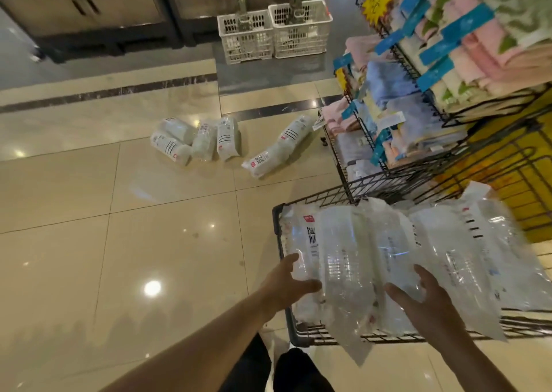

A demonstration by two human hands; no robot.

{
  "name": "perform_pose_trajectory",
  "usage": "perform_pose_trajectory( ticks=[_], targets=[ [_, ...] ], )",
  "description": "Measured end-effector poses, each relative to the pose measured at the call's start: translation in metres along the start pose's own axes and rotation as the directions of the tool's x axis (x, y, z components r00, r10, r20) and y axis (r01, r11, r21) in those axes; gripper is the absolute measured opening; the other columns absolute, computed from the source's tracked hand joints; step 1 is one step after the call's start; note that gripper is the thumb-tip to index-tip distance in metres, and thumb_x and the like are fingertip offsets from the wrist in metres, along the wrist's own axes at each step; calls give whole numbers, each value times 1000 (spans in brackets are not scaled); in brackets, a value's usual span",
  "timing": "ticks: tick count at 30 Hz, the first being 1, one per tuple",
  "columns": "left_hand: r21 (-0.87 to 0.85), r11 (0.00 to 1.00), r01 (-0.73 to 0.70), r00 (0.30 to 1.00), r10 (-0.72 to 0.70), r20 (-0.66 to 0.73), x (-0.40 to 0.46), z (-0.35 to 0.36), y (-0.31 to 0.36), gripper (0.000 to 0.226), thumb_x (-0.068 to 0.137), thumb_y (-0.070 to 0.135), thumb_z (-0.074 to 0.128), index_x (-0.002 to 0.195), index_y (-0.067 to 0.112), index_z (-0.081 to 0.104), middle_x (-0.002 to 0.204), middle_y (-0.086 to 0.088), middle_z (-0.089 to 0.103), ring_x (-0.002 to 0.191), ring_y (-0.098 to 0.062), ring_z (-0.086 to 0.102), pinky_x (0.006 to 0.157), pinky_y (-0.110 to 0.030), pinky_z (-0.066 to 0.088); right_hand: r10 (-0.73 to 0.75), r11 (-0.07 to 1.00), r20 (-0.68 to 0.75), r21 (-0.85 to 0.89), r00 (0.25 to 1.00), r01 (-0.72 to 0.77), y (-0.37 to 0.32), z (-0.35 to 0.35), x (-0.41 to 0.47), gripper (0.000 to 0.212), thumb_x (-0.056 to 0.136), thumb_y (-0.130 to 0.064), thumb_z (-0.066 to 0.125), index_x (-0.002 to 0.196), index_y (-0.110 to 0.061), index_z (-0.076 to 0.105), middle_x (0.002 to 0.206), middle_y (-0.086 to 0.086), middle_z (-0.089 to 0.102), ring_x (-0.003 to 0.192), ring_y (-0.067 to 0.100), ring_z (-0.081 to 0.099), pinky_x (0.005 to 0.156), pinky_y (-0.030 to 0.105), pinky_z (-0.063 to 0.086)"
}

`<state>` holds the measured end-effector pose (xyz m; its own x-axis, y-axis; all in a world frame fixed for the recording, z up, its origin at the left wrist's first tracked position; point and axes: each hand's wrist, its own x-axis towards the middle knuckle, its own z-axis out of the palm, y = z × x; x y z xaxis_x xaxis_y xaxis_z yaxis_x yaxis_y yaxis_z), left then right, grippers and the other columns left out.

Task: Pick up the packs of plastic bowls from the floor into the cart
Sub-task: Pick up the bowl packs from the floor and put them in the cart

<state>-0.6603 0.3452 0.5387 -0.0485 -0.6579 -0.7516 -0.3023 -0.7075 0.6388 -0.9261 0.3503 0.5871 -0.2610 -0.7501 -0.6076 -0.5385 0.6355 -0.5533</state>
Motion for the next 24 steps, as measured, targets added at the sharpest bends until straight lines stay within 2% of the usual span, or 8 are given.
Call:
perform_pose_trajectory(
  ticks=[3,7,9,11,14,18,20,24],
  targets=[
    [-15,1000,-1,999,1,-38,-7,-13,-5,93,85,35,86,162,26,34,162,-4,45,141,-23,50,114,-36,45,-17,997,-73,-73,997,12,-2,2,-3,71,87,-36,83,150,-19,55,148,24,51,130,39,57,111,48,43],
    [-33,999,-27,994,23,-111,-21,-33,-7,81,88,31,84,157,28,41,157,-3,48,136,-21,52,93,-21,48,-90,991,-142,-106,986,75,-10,6,-10,45,87,-26,83,129,-17,70,133,24,60,108,35,60,104,48,46],
    [-28,999,-28,989,24,-149,-31,-47,-10,74,90,34,81,154,29,44,153,-1,52,137,-21,54,103,-29,50,-151,988,-189,-67,970,141,-15,14,-15,21,88,-18,81,107,-25,75,114,11,72,89,22,65,91,39,48],
    [-35,999,-32,980,24,-199,-43,-66,-14,62,94,35,76,150,29,49,146,1,57,130,-19,58,105,-32,52,-190,981,-209,-4,959,193,-26,27,-21,34,88,-10,80,86,-42,71,89,-12,76,71,3,68,78,25,48],
    [-6,998,-57,956,53,-287,-57,-109,-21,42,99,32,68,140,27,57,135,2,64,113,-8,63,83,-16,49,-202,977,-83,45,976,207,-43,54,-22,35,85,-8,80,82,-42,76,74,-22,75,70,2,70,69,9,48],
    [-6,997,-78,900,67,-431,-62,-188,-34,34,99,30,68,132,26,65,120,8,70,107,-4,65,93,-27,54,-172,985,131,-4,976,174,-90,98,-14,19,90,-8,78,83,-25,78,72,-10,79,65,16,74,74,35,55],
    [-32,996,-85,864,57,-501,-61,-233,-38,31,99,29,67,130,26,67,117,10,71,107,-6,66,89,-26,51,-167,983,223,-41,961,180,-119,128,-4,12,93,-13,76,88,-24,78,84,-3,81,74,23,77,79,37,57],
    [-134,989,-69,798,-25,-602,-46,-320,-61,26,101,28,66,127,28,67,118,7,71,111,-13,66,91,-28,49,-148,971,373,-119,916,206,-185,198,22,8,97,-18,74,95,-25,76,95,-3,80,88,18,75,85,36,59]
  ],
)
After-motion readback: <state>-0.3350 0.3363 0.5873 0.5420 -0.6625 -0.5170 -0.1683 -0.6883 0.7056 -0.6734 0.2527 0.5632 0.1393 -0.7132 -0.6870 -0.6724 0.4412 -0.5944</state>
